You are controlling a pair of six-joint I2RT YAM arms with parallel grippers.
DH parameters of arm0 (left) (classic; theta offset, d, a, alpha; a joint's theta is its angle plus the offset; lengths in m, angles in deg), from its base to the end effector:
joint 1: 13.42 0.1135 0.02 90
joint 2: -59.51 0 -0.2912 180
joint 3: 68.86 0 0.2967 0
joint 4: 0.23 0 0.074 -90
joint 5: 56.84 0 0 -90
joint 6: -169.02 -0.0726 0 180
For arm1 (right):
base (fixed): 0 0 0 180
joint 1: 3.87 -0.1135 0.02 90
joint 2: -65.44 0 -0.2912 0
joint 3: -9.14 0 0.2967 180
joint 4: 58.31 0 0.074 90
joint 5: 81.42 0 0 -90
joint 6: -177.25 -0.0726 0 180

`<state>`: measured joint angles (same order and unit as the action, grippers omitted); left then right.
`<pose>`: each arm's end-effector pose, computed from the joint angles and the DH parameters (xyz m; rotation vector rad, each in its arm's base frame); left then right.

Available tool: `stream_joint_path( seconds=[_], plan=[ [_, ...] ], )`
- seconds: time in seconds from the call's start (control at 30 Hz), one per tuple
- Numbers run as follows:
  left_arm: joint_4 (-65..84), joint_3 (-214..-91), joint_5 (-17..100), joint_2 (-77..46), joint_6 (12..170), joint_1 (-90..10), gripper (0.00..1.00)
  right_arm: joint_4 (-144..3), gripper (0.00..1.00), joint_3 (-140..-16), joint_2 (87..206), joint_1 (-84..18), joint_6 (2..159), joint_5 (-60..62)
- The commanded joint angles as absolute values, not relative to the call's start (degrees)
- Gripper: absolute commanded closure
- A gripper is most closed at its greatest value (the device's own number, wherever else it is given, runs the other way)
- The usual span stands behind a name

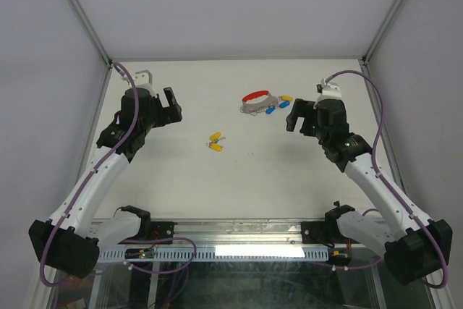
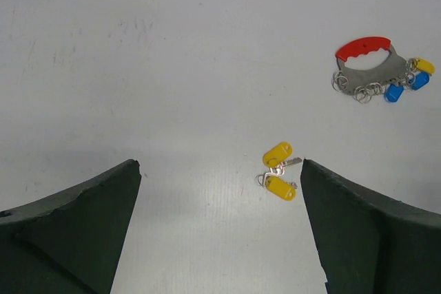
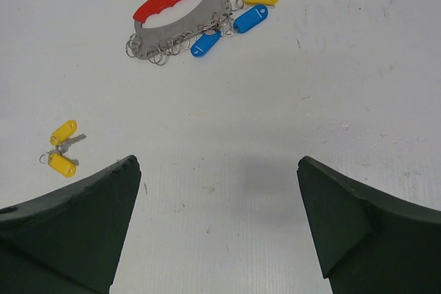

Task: Put the keys on the keyring
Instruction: Move the keyring to the center of the board.

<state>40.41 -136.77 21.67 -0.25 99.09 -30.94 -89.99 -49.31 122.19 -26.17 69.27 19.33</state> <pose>0.2804 -0.0734 0.3292 -0.1647 2.1237 -0.1734 0.2668 0.0948 0.2932 0.0347 2.0919 0.2309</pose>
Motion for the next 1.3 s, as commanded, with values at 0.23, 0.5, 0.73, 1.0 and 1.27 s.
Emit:
stream_joint_path(
  seconds=[0.23,0.5,0.73,1.0,1.27],
  plan=[
    [38.1,-135.4,25.3,-1.7,100.4,-30.6,0.01,-97.1,0.05,-60.8,131.8,-25.7,72.6,9.1],
    [35.8,-128.9,28.0,1.3,99.7,-30.7,0.01,-97.9,0.38,-70.7,149.5,-25.7,73.4,8.2],
    [33.2,-124.5,32.3,3.2,96.9,-30.7,0.01,-94.1,0.43,-81.3,164.9,-25.8,72.2,5.2],
    [33.1,-124.1,34.6,2.7,95.6,-30.6,0.01,-91.5,0.42,-96.7,181.7,-27.9,73.0,0.0],
    [34.0,-124.2,30.9,5.1,95.0,-30.6,0.01,-97.1,0.4,-110.8,194.4,-29.2,73.5,3.8]
  ],
)
